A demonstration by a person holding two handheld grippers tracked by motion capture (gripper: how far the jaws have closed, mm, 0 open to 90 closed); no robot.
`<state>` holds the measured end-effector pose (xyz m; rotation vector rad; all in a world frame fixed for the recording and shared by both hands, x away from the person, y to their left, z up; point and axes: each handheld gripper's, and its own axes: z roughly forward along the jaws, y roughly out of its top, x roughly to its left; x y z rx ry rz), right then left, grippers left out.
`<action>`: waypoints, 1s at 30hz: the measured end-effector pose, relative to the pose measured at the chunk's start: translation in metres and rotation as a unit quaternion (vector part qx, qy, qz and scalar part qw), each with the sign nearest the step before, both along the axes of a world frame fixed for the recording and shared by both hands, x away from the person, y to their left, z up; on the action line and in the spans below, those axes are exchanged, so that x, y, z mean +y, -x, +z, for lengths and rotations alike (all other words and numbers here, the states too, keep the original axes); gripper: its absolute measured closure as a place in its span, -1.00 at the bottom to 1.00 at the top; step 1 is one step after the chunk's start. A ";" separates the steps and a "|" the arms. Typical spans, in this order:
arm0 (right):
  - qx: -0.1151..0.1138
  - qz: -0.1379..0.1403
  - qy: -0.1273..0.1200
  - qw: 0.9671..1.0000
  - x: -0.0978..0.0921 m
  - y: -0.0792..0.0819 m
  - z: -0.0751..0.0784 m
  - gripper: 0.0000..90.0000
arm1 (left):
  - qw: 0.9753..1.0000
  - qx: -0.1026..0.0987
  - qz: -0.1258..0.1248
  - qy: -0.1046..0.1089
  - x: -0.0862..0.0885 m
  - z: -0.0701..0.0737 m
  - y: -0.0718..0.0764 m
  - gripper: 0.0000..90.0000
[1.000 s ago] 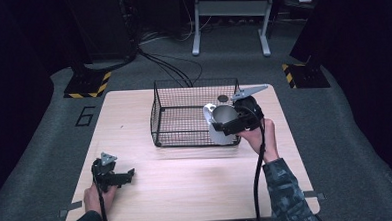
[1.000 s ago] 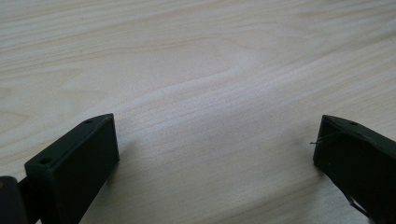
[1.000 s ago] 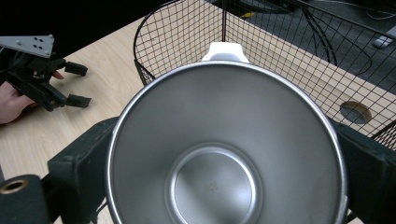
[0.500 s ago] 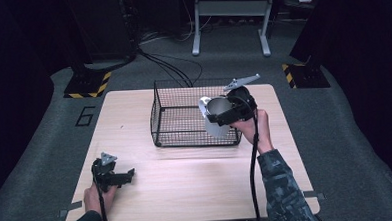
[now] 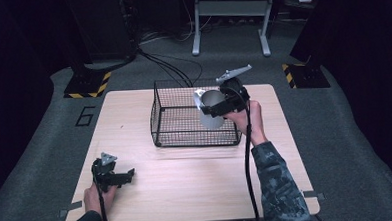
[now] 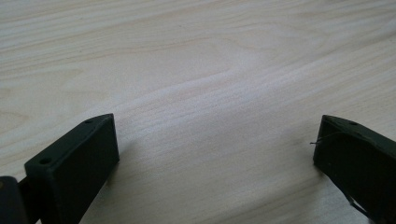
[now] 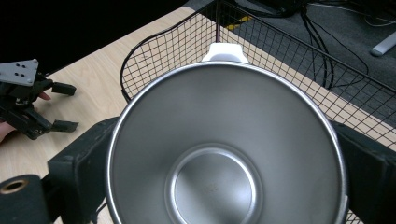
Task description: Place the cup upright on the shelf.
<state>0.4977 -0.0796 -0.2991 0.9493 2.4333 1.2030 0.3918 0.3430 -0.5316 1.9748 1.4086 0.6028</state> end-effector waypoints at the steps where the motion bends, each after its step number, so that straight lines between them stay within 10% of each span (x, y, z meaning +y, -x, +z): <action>1: -0.001 0.002 0.002 1.000 0.001 -0.003 0.000 -0.87 | 1.000 -0.001 0.000 0.000 0.000 0.000 0.000 -1.00; 30: 0.017 -0.020 0.020 0.999 0.018 -0.046 -0.005 -0.87 | 1.000 -0.001 -0.003 -0.006 0.000 0.000 0.000 -1.00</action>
